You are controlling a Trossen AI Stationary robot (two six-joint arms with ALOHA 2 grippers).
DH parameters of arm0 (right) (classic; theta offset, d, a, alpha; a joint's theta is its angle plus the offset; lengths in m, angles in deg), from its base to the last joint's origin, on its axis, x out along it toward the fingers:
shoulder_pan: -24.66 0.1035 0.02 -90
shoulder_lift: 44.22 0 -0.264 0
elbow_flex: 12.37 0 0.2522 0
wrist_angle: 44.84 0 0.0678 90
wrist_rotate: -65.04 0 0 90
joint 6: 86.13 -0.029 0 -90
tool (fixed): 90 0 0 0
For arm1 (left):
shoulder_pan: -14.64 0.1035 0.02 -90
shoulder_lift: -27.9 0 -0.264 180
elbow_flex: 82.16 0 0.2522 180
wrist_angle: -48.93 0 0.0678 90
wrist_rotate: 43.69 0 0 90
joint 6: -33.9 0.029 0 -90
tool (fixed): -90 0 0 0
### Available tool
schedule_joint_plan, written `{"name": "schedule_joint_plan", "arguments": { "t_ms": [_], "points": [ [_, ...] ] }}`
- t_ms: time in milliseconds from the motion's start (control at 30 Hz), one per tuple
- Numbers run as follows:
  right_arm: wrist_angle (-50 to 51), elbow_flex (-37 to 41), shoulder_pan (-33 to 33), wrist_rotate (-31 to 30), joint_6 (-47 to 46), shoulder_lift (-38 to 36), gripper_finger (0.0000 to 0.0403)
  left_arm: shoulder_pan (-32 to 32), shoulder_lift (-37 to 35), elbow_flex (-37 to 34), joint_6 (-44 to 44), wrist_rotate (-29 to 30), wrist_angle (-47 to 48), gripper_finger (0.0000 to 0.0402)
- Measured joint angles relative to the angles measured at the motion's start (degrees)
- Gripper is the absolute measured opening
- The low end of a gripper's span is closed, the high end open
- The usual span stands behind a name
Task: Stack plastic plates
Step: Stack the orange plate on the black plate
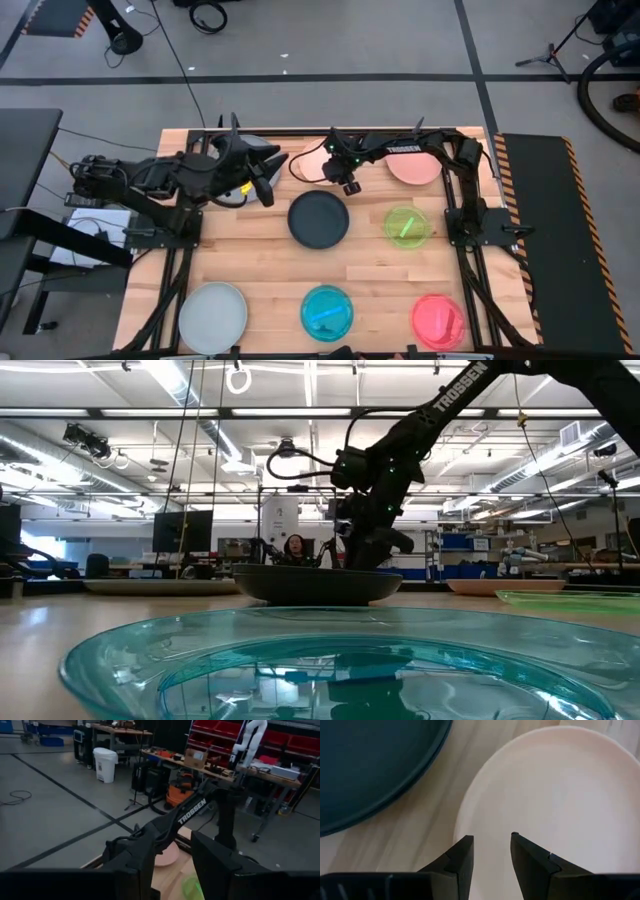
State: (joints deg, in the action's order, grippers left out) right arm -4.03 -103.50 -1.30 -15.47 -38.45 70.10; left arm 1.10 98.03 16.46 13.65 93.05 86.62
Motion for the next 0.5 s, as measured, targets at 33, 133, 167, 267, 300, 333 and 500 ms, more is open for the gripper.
{"name": "schedule_joint_plan", "arguments": {
  "t_ms": [33, 133, 167, 267, 300, 333, 500],
  "points": [
    [0.1, 0.0, 0.0, 0.5, -0.1, 0.0, 0.0138, 0.0, 0.0, 0.0, 0.0, 0.0, 0.1, 0.0133],
    [0.1, 0.0, -0.1, 1.0, -0.1, 0.0, 0.0136, 0.6, 0.0, 0.0, 0.0, -0.1, 1.6, 0.0133],
    [0.2, 0.0, -0.1, 1.1, 0.0, 0.0, 0.0135, 1.0, 0.0, 0.0, -0.1, -0.2, 2.6, 0.0133],
    [0.9, 0.0, -0.3, 1.3, 0.9, 0.0, 0.0135, 2.0, 0.0, 0.0, -0.1, -3.5, 4.9, 0.0133],
    [1.0, 0.0, -0.3, 1.4, 1.4, 0.0, 0.0135, 2.4, 0.0, 0.0, -0.1, -4.9, 5.2, 0.0133],
    [1.0, 0.0, -0.3, 1.5, 1.9, 0.0, 0.0135, 2.6, 0.0, 0.0, -0.1, -6.4, 5.4, 0.0133],
    [0.9, 0.0, -0.9, 2.5, 3.5, 0.0, 0.0135, 2.8, 0.0, 0.0, 0.0, -8.5, 8.0, 0.0133]
  ]
}}
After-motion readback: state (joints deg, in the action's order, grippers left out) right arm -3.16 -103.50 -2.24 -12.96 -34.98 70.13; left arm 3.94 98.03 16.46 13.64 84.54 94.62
